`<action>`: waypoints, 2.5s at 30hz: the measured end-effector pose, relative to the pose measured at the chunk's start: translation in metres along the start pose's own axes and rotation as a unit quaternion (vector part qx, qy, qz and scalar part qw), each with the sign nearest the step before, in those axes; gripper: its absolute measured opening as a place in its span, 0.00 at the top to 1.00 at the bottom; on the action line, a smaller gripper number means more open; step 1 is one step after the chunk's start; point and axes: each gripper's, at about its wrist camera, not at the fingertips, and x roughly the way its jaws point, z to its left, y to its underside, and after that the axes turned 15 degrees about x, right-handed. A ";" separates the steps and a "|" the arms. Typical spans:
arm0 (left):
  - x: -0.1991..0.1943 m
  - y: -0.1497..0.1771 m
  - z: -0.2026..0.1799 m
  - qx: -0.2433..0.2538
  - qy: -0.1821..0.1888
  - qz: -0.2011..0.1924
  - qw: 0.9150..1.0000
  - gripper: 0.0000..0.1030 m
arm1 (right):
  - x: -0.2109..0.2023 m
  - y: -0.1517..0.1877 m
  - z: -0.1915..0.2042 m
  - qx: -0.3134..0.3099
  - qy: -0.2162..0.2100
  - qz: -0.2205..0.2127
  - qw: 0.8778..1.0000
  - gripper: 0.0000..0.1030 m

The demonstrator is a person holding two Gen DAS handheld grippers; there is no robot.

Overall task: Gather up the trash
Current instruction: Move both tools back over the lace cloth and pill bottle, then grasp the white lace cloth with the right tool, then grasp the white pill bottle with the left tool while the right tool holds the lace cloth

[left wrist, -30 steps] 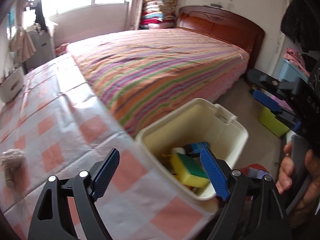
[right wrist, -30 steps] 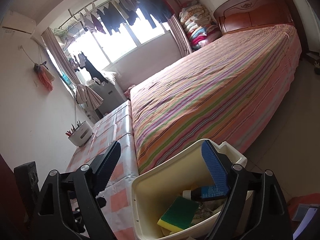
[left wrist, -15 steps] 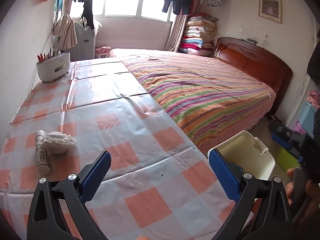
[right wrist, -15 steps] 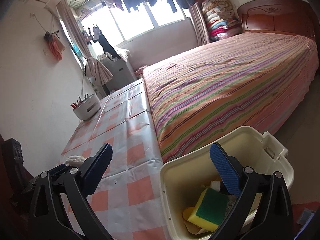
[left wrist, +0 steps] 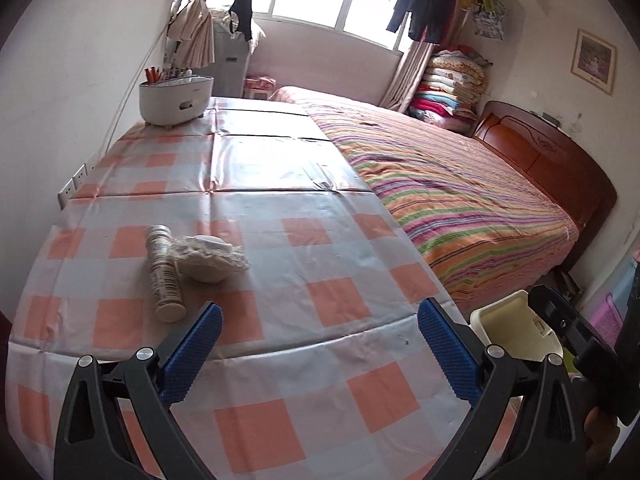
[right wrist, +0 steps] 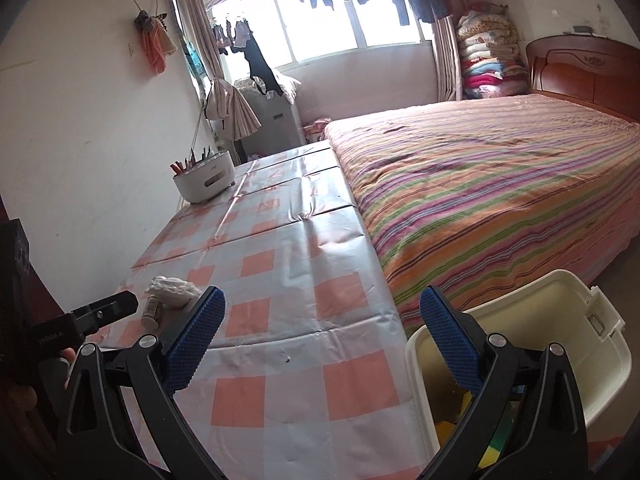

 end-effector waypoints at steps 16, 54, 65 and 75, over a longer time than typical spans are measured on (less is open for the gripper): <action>-0.037 0.013 0.082 -0.084 -0.028 -0.047 0.995 0.07 | 0.045 0.021 0.065 -0.040 -0.059 0.053 0.996 0.06; -0.082 0.018 0.153 -0.166 -0.002 -0.124 0.978 0.07 | 0.157 0.051 0.193 -0.218 -0.101 0.164 0.957 0.06; -0.063 0.045 0.191 -0.275 0.016 -0.066 0.959 0.07 | 0.201 0.061 0.204 -0.218 -0.079 0.209 0.950 0.30; -0.036 0.041 0.185 -0.262 -0.001 -0.018 0.965 0.07 | 0.208 0.063 0.190 -0.181 -0.087 0.244 0.949 0.51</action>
